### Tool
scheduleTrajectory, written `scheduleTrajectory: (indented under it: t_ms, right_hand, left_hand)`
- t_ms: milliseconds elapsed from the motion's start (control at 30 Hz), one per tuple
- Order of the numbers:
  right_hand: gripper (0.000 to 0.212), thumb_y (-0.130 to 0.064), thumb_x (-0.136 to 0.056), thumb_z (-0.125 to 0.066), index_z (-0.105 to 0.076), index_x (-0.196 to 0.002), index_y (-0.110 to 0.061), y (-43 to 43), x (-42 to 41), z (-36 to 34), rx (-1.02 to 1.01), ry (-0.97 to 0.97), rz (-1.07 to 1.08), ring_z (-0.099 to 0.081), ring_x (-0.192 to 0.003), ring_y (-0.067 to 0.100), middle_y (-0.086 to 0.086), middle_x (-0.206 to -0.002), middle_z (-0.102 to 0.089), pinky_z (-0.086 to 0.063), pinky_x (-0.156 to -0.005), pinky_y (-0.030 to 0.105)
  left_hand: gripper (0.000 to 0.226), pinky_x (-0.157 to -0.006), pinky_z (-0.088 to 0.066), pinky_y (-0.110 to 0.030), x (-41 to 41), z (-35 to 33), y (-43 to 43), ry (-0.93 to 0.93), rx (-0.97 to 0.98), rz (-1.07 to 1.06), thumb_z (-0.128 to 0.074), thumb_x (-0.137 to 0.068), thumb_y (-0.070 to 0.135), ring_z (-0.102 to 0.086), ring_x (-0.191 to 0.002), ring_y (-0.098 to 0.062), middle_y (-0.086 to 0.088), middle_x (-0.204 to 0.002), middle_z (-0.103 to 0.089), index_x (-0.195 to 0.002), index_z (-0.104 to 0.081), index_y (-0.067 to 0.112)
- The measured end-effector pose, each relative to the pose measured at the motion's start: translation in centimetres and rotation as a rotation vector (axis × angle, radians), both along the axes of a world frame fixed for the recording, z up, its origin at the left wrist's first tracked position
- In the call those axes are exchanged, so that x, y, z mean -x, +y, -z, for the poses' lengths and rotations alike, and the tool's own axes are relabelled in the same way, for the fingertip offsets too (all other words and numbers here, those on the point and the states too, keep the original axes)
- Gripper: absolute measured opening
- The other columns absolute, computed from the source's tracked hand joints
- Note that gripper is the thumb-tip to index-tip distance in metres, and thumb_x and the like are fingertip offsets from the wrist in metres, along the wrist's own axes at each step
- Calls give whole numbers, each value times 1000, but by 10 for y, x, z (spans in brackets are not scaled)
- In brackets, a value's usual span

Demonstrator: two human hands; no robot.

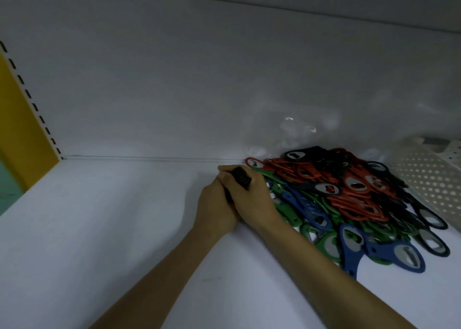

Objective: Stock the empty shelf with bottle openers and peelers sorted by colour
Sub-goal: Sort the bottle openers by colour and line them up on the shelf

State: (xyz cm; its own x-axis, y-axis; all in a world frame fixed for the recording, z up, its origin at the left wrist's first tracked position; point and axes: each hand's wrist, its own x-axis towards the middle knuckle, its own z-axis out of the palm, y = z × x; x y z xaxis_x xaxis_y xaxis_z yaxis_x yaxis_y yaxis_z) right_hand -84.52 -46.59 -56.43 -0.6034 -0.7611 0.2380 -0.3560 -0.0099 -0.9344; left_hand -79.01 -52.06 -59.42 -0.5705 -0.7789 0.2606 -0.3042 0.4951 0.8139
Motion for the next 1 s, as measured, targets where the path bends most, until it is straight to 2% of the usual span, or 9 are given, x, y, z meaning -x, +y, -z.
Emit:
scheduleTrajectory:
  t_ms: [167,267,333,533,633,700,767,867,1000]
  right_hand:
    - [17,-21,-92,-61,-70,-96,-7,-9,-11,-15,-86,23,-24,-64,-87,14,1,-90,-69,-49,-81,20]
    - [23,-29,-90,-62,-66,-86,-6,-17,-21,-28,-112,-134,5,-61,-78,19,7,-79,-64,-51,-77,31]
    - [23,-30,-90,-63,-63,-82,-8,-23,-29,-36,-108,-332,35,-61,-75,20,9,-78,-63,-53,-72,30]
    - [17,-26,-88,-64,-66,-91,-9,-65,-71,-39,-167,-691,15,-63,-73,19,5,-86,-68,-52,-61,27]
    - [21,-27,-88,-63,-65,-95,-7,-97,-102,-36,-256,-640,18,-63,-75,20,7,-88,-68,-52,-63,29]
    - [19,-25,-87,-63,-64,-94,-8,-116,-120,-34,-299,-629,-36,-64,-79,20,6,-88,-67,-55,-74,32]
    - [27,-28,-89,-63,-63,-104,-7,-133,-138,-33,-334,-656,-113,-65,-94,23,8,-101,-68,-53,-90,38]
    - [39,-31,-92,-60,-58,-121,-5,-155,-156,-33,-395,-613,-197,-61,-108,28,12,-119,-64,-48,-98,43]
    - [36,-33,-95,-54,-58,-115,-4,-178,-161,-39,-475,-501,-261,-61,-98,28,11,-107,-64,-52,-82,40]
  left_hand:
    - [12,-66,-39,-1,-10,-12,11,143,-138,-23,-44,-98,12,-50,-78,-4,4,-92,-53,-101,-56,14]
    - [33,-90,-46,-33,-22,-18,17,203,-109,-71,-57,-86,-2,-52,-106,-24,-11,-115,-53,-118,-48,0]
    - [43,-95,-43,-42,-32,-22,16,177,-40,-143,-59,-83,-2,-47,-113,-32,-20,-124,-45,-122,-43,-3]
    - [63,-106,-37,-39,-98,-19,-17,-20,282,-215,-58,-90,18,-34,-132,-30,-14,-150,-24,-144,-27,5]
    - [73,-114,-26,-34,-133,-13,-42,-407,596,-299,-41,-98,32,-19,-141,-26,-15,-157,-7,-149,3,4]
    - [70,-118,-13,-36,-151,-10,-58,-596,638,-301,-33,-99,32,-8,-145,-28,-16,-158,-1,-148,9,3]
    - [67,-119,-8,-37,-168,-10,-70,-705,626,-303,-33,-100,29,-6,-145,-29,-18,-157,-3,-148,5,1]
    - [57,-109,-29,-30,-186,-16,-89,-652,563,-382,-40,-99,25,-33,-134,-23,-12,-148,-29,-146,-14,6]
    - [51,-87,-45,-28,-195,-26,-113,-596,467,-420,-48,-95,24,-53,-109,-18,-8,-130,-43,-140,-28,10]
